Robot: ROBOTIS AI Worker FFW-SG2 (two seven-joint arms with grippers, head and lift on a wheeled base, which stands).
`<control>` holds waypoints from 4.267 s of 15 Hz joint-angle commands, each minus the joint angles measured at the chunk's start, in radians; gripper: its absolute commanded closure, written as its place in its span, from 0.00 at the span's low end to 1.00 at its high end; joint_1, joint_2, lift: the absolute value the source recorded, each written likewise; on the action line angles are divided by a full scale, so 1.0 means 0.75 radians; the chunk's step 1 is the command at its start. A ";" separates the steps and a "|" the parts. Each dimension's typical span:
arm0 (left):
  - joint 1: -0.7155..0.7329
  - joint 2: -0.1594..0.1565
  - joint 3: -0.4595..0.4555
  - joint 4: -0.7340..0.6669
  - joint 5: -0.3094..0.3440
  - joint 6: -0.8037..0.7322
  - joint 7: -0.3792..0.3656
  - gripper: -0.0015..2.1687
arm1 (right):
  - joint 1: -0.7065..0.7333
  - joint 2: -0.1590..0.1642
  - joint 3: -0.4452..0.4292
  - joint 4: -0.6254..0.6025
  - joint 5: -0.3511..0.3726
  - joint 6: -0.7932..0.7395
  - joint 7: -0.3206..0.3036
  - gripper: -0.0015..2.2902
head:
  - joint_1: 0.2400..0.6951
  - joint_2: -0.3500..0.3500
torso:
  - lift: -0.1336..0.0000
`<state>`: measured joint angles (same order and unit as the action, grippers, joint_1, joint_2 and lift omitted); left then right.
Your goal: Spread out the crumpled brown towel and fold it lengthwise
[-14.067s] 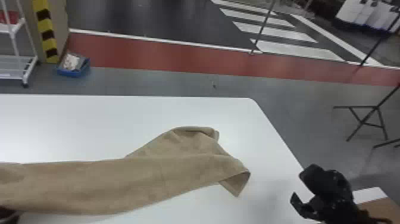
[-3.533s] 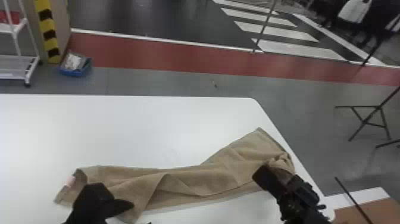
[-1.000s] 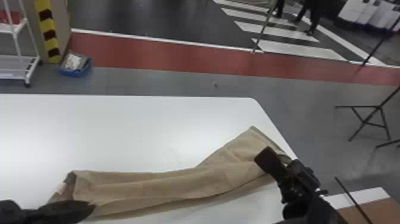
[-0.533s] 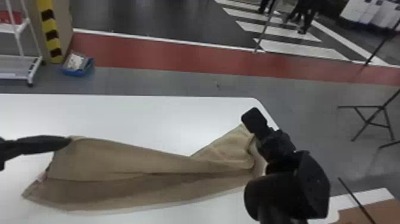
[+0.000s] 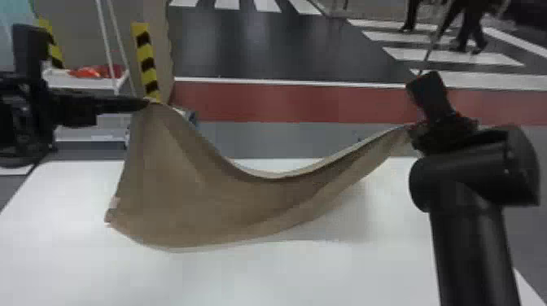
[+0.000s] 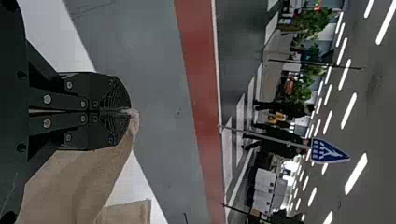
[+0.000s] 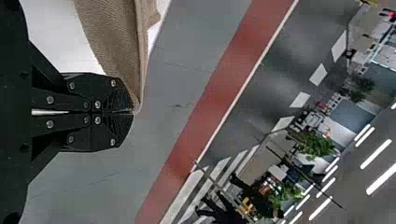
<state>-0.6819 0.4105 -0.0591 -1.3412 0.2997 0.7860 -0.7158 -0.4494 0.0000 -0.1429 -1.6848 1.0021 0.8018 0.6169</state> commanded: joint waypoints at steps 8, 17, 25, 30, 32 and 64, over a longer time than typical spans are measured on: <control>0.202 0.107 0.283 -0.118 -0.001 -0.026 -0.068 0.62 | 0.166 -0.006 -0.006 -0.300 -0.166 0.178 0.139 0.87 | 0.38 0.44 | 0.04; 1.073 0.091 0.629 -0.451 0.097 -0.448 -0.301 0.62 | 0.892 -0.090 -0.022 -0.732 -0.191 0.223 0.401 0.87 | 1.00 0.55 | 0.04; 1.167 0.099 0.711 -0.511 -0.031 -0.513 -0.361 0.62 | 0.771 -0.080 -0.055 -0.621 -0.211 0.153 0.501 0.87 | 1.00 0.60 | 0.04; 0.911 0.099 0.584 -0.337 -0.160 -0.505 -0.353 0.62 | 0.470 -0.059 0.002 -0.310 -0.142 0.100 0.554 0.87 | 1.00 0.62 | 0.04; 0.813 0.109 0.527 -0.228 -0.193 -0.505 -0.346 0.62 | 0.384 -0.055 0.017 -0.233 -0.109 0.084 0.564 0.87 | 1.00 0.63 | 0.04; 0.494 0.130 0.247 0.189 -0.246 -0.734 -0.019 0.03 | -0.018 0.001 -0.018 0.402 0.186 -0.141 0.255 0.02 | 0.94 0.57 | 0.04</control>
<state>-0.3140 0.5082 0.1256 -1.1989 0.1134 0.2358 -0.7292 -0.4679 0.0000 -0.1564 -1.3785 1.1424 0.6892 0.8079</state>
